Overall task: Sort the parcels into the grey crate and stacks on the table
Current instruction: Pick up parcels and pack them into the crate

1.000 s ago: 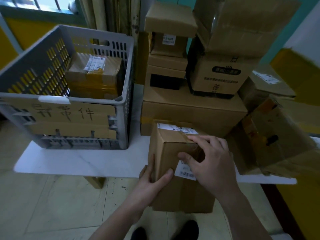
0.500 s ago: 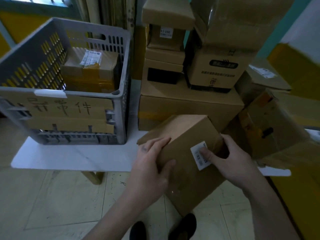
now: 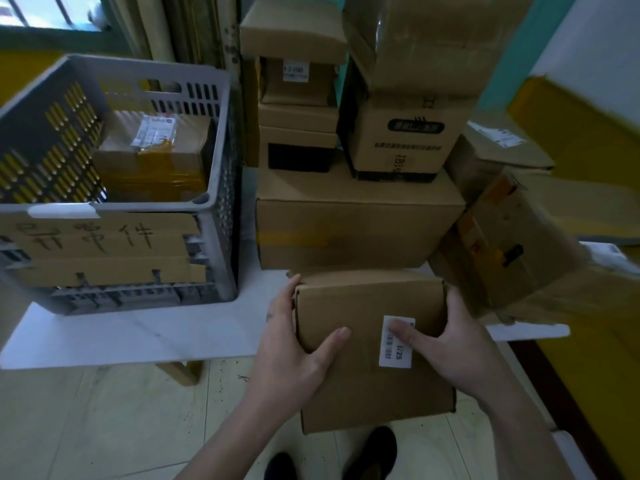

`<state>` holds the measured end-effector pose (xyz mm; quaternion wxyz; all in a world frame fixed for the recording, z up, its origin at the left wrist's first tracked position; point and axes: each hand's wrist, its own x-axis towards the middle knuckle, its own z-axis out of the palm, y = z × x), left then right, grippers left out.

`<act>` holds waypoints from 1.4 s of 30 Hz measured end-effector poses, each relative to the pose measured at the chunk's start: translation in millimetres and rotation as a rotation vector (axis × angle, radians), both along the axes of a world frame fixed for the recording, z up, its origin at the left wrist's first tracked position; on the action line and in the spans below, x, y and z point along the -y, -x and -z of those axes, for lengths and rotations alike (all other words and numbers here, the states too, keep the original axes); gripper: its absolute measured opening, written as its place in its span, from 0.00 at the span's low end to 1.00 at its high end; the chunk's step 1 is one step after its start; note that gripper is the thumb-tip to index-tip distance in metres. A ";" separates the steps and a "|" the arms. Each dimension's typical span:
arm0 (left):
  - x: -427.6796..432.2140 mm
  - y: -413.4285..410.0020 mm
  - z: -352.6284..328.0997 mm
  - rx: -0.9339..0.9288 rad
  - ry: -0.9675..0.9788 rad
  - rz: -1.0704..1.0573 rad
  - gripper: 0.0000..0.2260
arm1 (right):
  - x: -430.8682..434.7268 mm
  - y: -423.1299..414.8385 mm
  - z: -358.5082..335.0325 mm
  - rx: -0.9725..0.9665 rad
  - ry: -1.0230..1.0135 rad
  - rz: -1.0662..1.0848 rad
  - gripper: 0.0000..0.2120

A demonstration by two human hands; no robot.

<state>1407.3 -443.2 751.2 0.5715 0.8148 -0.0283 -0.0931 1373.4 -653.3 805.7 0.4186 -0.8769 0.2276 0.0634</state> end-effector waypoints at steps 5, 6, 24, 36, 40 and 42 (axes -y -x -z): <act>8.7 3.7 0.5 0.043 0.016 0.012 0.39 | 10.3 4.5 5.2 -0.015 -0.056 0.045 0.38; 9.1 3.6 0.4 0.041 0.026 0.018 0.39 | 12.3 4.5 5.8 -0.015 -0.052 0.051 0.38; 6.7 10.5 3.9 -0.148 0.112 0.022 0.42 | 19.6 -2.0 20.6 0.235 -0.227 0.145 0.38; -16.4 -7.1 -15.3 -0.082 0.222 0.087 0.43 | 19.8 0.8 14.7 0.390 -0.413 -0.157 0.53; -9.7 -15.6 -6.8 0.005 0.113 0.008 0.25 | 7.8 -8.4 19.1 0.500 -0.357 -0.010 0.43; -9.1 -18.5 -5.8 0.021 0.081 -0.008 0.26 | 5.1 -10.5 19.8 0.496 -0.340 0.011 0.43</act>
